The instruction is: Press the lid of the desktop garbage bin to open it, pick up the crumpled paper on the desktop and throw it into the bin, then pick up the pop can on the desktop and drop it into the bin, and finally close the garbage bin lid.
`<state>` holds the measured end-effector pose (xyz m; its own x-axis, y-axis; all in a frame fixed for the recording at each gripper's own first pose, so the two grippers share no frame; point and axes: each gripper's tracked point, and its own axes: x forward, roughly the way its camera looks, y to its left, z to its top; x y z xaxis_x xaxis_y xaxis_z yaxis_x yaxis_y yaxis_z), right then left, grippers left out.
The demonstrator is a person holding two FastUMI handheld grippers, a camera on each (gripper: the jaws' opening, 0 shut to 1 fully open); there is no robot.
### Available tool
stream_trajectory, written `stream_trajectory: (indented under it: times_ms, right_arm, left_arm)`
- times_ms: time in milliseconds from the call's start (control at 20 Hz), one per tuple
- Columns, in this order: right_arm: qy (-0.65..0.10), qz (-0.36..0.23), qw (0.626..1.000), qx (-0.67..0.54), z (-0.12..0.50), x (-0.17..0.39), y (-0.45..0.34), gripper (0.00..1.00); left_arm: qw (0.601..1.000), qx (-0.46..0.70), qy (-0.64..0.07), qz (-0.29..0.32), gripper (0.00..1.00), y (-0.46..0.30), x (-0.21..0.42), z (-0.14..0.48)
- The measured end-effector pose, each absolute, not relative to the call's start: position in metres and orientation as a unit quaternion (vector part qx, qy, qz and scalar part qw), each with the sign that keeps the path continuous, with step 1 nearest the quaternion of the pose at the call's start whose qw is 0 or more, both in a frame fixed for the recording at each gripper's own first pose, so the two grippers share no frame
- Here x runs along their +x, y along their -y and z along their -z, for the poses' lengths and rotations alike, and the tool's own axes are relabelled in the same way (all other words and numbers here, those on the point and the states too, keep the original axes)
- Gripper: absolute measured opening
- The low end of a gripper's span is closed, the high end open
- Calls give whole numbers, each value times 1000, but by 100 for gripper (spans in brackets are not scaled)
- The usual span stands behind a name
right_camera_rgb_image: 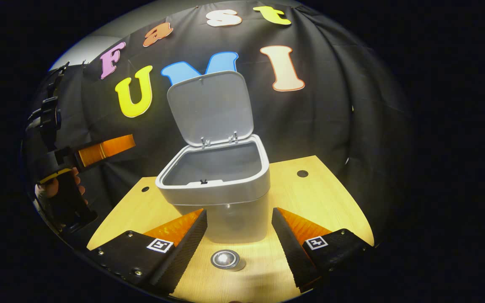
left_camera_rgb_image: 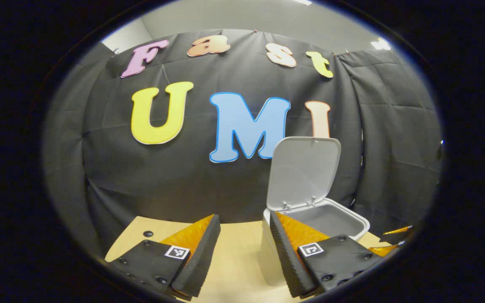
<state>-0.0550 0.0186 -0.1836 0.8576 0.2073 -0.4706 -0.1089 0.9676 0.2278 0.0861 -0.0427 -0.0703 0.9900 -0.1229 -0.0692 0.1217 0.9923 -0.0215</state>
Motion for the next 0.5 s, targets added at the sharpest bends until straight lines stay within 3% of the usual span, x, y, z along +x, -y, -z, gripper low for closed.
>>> stream_trajectory:
  times_ms: [500]
  right_arm:
    - [-332,-144,931,55,244,-69,-66,98]
  left_arm:
    - [998,-35,-50,9,79,-15,71,87]
